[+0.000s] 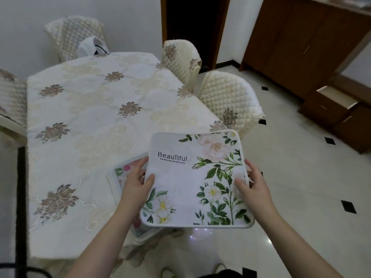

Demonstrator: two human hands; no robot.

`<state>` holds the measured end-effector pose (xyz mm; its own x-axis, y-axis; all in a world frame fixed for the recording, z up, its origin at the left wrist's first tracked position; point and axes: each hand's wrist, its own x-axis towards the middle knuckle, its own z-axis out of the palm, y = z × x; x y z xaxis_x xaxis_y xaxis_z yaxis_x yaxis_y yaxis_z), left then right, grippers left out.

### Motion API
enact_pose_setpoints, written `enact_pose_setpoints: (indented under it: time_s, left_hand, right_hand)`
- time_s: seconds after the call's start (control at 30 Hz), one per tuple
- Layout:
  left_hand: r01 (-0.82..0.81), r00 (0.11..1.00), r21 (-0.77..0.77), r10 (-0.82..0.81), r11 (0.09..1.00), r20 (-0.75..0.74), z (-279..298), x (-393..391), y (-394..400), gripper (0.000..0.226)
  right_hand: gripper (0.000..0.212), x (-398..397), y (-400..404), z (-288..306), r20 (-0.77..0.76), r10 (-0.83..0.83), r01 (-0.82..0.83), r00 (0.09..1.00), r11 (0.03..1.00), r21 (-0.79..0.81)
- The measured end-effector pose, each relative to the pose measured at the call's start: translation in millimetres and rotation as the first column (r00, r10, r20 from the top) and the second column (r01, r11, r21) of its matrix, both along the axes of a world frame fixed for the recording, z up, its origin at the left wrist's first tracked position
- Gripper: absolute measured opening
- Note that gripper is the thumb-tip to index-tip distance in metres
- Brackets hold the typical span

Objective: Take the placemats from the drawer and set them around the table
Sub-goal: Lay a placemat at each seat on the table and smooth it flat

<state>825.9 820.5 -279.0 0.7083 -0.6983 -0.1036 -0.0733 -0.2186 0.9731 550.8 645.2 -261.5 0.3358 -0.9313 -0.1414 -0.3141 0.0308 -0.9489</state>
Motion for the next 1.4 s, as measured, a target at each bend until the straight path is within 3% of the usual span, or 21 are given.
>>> enact_pose_setpoints:
  time_s: [0.33,0.9,1.07,1.4]
  left_hand:
    - [0.183,0.983,0.050,-0.183,0.982,-0.006,9,-68,-64,0.053]
    - [0.359,0.907,0.110,-0.374,0.927,0.191,46,-280,-189,0.058]
    - [0.346,0.906,0.091,-0.358,0.934,0.224,47,-315,-214,0.053]
    - [0.363,0.914,0.087,-0.373,0.928,0.160,26,-325,-269,0.050]
  right_hand:
    - [0.056,-103,-13,0,0.044,-0.166,0.166,0.985,0.986,0.005]
    - [0.058,-338,-67,6,0.144,-0.403,0.394,0.904,0.915,0.085]
    - [0.058,-370,-85,5,0.136,-0.434,0.425,0.891,0.900,0.094]
    - [0.058,-376,-143,-7,-0.025,-0.443,0.443,0.896,0.892,0.084]
